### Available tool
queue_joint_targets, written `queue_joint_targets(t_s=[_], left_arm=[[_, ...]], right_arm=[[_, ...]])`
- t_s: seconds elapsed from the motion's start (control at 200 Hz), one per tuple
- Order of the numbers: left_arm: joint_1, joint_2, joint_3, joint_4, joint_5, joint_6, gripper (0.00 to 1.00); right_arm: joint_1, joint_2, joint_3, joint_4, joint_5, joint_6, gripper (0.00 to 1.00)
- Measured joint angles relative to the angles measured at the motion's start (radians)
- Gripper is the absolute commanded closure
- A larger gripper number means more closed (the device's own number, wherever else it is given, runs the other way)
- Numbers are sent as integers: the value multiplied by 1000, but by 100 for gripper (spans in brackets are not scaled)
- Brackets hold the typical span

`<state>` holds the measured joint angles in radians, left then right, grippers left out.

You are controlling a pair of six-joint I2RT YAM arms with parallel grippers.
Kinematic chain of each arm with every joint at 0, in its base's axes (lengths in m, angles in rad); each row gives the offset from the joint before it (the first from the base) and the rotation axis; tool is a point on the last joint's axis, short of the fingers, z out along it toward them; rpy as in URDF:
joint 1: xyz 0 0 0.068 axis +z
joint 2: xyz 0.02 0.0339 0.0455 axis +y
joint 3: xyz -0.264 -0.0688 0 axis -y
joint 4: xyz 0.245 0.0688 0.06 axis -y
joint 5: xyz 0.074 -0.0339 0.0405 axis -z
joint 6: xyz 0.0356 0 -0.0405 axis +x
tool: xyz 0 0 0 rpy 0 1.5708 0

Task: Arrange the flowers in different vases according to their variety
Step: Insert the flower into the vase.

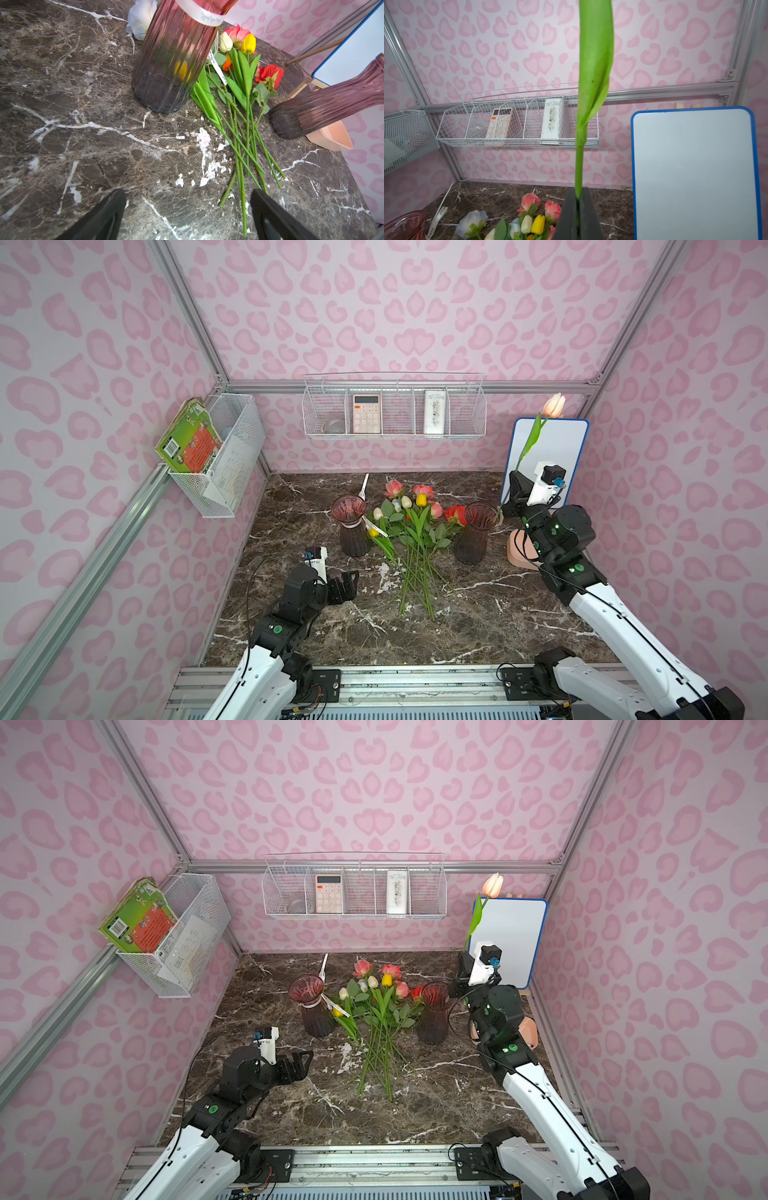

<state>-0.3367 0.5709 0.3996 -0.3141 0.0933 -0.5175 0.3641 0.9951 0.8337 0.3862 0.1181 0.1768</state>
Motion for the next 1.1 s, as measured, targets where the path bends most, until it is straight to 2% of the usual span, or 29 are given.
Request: queue_joint_targets(t_s=[0.31,0.55,0.71,0.855,0.925,1.1], left_arm=[[0,4,-3,0,0,0,2],[0,14,-6,12,1,4,2],[0,33,-6,18,8,5,2],[-1,58,-6,31,29,11,4],[-6,75,-2,33,45,16,6],[-53,137,65,21,74,16,14]], right_arm=[[-8,120,-63,117,-63,-71,100],[-5,138,-169,156,-102,-76,100],[18,109,-204,154,-124,-68,64],[35,67,-192,93,-132,-56,56],[36,37,-178,42,-139,-45,51],[42,-61,-167,-97,-160,5,45]])
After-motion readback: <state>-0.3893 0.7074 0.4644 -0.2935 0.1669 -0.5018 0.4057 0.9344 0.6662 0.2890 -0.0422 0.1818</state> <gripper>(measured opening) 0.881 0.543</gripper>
